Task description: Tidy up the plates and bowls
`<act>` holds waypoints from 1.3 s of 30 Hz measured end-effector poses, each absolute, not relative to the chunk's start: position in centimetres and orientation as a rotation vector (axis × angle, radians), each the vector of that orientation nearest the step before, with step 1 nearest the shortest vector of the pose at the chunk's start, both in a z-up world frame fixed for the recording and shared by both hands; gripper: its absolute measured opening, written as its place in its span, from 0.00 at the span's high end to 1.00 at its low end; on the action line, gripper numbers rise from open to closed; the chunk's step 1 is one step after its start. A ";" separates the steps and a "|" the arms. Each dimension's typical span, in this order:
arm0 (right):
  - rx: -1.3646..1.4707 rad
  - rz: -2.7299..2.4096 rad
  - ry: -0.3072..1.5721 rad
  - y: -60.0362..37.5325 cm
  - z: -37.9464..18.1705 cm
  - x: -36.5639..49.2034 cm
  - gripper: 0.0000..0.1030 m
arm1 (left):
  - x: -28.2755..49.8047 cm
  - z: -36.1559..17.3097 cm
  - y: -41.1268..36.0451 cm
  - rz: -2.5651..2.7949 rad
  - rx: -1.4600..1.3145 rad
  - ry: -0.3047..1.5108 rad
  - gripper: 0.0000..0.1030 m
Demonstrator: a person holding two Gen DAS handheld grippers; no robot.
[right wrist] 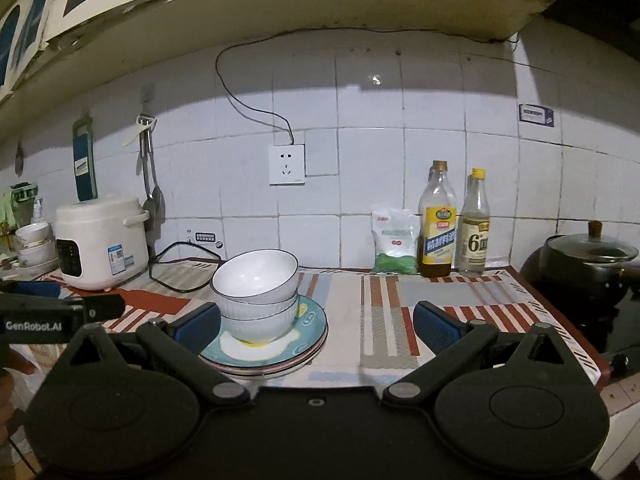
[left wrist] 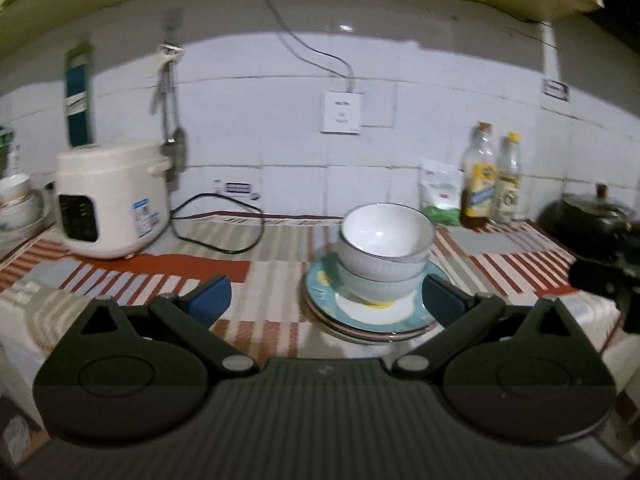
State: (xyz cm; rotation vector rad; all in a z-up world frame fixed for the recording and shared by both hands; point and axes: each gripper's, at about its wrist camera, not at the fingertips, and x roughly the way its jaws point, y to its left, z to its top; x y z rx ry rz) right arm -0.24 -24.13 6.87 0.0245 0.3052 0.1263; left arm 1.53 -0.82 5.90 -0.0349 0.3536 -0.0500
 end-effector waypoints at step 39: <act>-0.064 -0.051 0.360 -22.6 3.5 -2.2 0.00 | 1.0 1.3 -3.8 -0.115 0.063 0.396 0.00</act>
